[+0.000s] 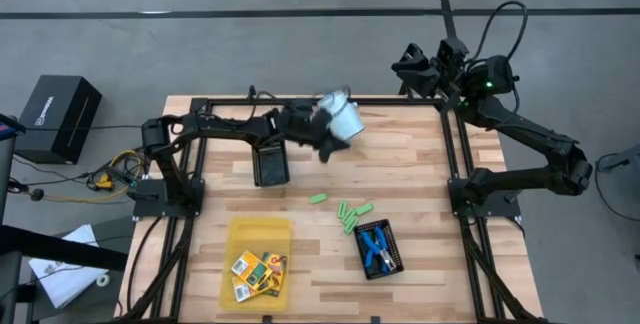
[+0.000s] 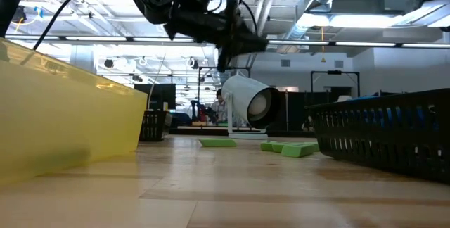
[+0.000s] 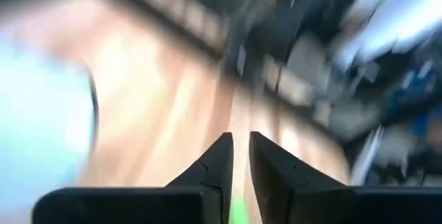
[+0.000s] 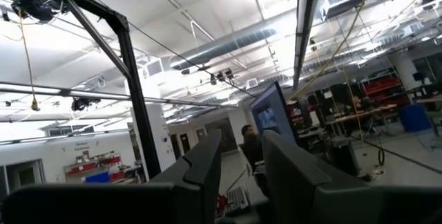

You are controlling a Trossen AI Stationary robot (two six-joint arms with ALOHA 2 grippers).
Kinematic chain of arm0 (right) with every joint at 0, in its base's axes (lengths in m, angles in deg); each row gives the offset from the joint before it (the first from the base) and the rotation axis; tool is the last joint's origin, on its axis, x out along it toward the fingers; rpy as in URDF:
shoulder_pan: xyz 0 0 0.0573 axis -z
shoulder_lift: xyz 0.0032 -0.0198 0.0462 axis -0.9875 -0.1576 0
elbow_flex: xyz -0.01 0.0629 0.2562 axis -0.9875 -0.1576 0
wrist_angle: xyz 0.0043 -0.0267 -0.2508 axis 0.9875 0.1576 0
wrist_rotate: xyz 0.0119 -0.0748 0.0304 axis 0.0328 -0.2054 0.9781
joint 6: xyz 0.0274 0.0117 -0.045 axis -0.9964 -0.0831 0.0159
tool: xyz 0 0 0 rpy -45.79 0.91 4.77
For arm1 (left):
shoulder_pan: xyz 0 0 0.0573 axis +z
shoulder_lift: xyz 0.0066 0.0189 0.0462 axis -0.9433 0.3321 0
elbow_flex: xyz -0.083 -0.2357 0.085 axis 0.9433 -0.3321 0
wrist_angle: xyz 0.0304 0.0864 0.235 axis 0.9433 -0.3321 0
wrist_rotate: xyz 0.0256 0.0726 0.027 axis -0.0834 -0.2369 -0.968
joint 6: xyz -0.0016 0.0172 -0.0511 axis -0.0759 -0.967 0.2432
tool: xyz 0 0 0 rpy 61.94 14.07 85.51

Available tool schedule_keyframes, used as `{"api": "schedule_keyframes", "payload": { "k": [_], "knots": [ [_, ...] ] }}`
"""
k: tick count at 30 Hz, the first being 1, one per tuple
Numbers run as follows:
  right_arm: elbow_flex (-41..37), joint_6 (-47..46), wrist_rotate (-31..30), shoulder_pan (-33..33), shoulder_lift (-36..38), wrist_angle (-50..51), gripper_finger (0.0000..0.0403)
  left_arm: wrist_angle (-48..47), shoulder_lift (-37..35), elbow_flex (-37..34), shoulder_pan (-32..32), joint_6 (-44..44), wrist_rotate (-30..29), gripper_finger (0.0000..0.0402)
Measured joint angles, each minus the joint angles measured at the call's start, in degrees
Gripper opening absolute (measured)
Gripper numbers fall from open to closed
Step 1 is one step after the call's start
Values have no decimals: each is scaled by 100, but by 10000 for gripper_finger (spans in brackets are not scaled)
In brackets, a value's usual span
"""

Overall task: Pick & Place School Supplies
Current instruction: Put the green eraser into the top black bin

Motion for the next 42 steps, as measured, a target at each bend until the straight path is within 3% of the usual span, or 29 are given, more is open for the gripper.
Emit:
{"api": "schedule_keyframes", "payload": {
  "k": [4,8,14,22,31,42],
  "knots": [
    [0,2,11,0,2,-56,100,-1938,-145,-7,-295,-575,72,68],
    [0,2,92,-4,2,-53,100,-3219,-364,44,-529,-836,-40,107],
    [0,15,284,-4,2,-35,100,-4343,-409,666,-892,-1115,-375,149],
    [0,44,570,-20,2,-9,100,-5815,337,1663,-1103,-1654,-510,155],
    [0,7,866,-26,2,-8,100,-6268,1334,2295,-1202,-1344,-848,156],
    [0,293,1085,-26,2,-12,100,-6361,1453,2413,-1380,-876,-1252,156]
  ]
}}
